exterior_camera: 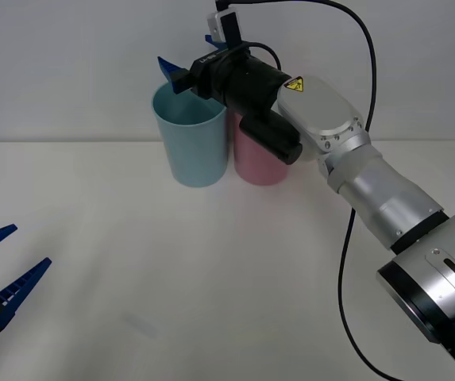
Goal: Grasp the object on the table and drop it into the matching bin: aluminum can to the light blue bin, PET bottle to the pink bin.
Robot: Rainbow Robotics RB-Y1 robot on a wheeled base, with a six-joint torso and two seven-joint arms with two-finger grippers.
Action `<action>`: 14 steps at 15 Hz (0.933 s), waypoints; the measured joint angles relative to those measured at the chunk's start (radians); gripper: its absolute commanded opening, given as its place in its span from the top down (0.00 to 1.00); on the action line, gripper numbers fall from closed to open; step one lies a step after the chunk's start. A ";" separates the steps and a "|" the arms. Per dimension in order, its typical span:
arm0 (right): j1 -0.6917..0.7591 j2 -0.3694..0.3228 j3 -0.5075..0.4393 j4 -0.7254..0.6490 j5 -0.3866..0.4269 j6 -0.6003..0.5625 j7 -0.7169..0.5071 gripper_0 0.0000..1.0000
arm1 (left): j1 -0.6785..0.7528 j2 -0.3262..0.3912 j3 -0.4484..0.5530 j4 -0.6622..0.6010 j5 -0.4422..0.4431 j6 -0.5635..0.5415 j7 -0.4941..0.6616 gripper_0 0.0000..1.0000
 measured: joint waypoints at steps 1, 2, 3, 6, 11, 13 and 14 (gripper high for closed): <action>0.002 -0.008 0.001 -0.007 -0.010 -0.013 0.001 0.00 | 0.000 0.000 0.000 0.000 0.000 0.000 0.000 0.00; 0.007 -0.019 0.003 -0.019 -0.021 -0.028 0.001 0.00 | 0.000 0.000 0.000 0.000 0.000 0.000 0.000 0.00; 0.018 -0.033 0.009 -0.039 -0.032 -0.035 0.002 0.00 | 0.000 0.000 0.000 0.000 0.000 0.000 0.000 0.00; 0.080 -0.084 0.029 -0.142 -0.050 -0.038 -0.002 0.00 | 0.000 0.000 0.000 0.000 0.000 0.000 0.000 0.00; 0.239 -0.238 0.059 -0.384 -0.116 -0.090 0.005 0.00 | 0.000 0.000 0.000 0.000 0.000 0.000 0.000 0.00; 0.301 -0.306 0.059 -0.470 -0.151 -0.126 0.012 0.00 | 0.000 0.000 0.000 0.000 0.000 0.000 0.000 0.00; 0.332 -0.337 0.059 -0.512 -0.163 -0.134 0.016 0.00 | 0.000 0.000 0.000 0.000 0.000 0.000 0.000 0.00</action>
